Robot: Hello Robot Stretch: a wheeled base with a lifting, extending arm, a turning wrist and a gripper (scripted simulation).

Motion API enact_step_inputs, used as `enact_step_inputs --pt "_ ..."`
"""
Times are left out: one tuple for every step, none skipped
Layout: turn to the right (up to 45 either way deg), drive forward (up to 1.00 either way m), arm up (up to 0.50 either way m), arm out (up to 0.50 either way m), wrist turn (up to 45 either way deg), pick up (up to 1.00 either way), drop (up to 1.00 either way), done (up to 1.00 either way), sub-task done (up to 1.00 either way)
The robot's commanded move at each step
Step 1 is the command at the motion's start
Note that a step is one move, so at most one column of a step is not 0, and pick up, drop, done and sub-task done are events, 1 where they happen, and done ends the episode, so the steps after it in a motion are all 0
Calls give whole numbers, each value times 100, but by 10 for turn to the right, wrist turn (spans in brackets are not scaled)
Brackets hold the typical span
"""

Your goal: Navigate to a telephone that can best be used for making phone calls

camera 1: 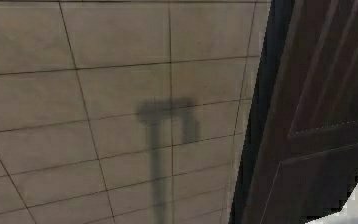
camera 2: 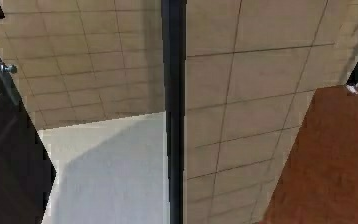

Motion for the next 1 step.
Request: enact_step_inputs --pt "450 0 0 0 0 0 0 0 0"
